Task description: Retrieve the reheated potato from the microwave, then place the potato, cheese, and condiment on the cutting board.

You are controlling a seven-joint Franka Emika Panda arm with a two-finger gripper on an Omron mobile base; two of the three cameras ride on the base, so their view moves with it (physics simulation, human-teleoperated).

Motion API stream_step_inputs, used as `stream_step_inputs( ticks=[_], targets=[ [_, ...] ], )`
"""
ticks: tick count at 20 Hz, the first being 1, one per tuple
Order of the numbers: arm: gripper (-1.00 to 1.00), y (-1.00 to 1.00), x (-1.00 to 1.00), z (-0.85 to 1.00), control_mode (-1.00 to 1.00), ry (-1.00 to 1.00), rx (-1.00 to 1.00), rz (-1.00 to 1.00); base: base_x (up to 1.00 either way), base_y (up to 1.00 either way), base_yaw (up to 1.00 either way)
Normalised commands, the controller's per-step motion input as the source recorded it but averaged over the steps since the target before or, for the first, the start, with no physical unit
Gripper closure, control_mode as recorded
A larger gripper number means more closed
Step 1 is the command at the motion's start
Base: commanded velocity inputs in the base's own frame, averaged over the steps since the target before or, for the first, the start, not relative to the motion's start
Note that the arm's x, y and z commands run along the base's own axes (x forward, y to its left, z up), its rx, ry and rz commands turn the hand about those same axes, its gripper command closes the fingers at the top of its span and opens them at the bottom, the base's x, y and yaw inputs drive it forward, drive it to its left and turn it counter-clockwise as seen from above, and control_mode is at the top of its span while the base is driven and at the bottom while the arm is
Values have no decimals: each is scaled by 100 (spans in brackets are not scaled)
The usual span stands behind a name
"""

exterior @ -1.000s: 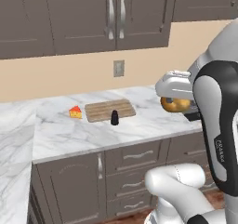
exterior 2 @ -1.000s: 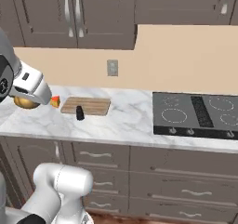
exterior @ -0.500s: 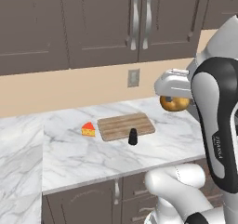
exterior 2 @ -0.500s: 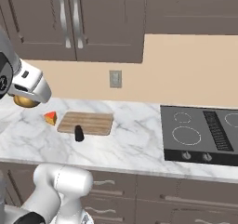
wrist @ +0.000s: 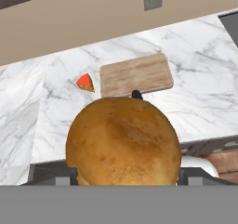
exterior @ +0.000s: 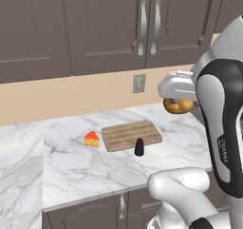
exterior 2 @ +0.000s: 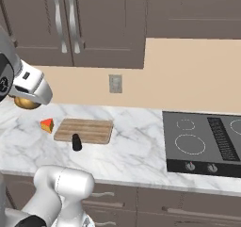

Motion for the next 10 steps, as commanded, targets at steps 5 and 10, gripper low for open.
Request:
stream_step_inputs(
  ticks=[5,10],
  targets=[
    [100,0,0,0,100,0,0,0,85,0,0],
    [100,0,35,-26,-100,3,-3,0,13,0,0]
  ],
)
